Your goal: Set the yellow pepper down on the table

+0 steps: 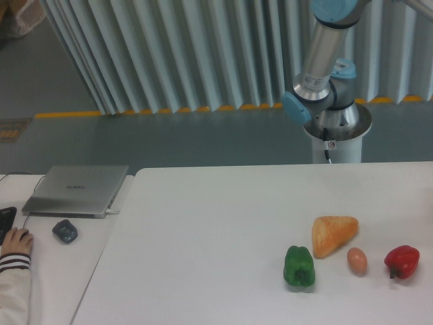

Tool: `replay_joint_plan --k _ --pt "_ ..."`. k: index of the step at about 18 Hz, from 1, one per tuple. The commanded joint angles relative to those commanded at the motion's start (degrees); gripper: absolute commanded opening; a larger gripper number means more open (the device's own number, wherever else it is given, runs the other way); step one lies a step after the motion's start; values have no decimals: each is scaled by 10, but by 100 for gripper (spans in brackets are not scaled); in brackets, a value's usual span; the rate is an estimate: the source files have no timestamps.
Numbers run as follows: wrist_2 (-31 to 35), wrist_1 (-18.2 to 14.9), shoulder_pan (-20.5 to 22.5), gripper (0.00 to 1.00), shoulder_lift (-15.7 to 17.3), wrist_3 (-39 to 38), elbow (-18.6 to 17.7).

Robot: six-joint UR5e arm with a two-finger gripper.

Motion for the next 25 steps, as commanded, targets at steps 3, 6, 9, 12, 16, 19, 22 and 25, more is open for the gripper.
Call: replay_joint_plan --k 3,6,9,12,16,19,22,25 --pt "-5 -12 -30 55 10 -78 11" --pt "-40 -29 -51 55 19 -163 16" --pt "-95 -34 -62 55 28 -246 21" --pt "-112 -27 -97 55 32 -367 26" --pt "-110 4 -148 55 30 -494 20" --pt "-105 10 -177 55 26 -541 2" --pt "-109 67 -212 55 16 -637 10" --pt "-106 178 -236 52 4 -750 10"
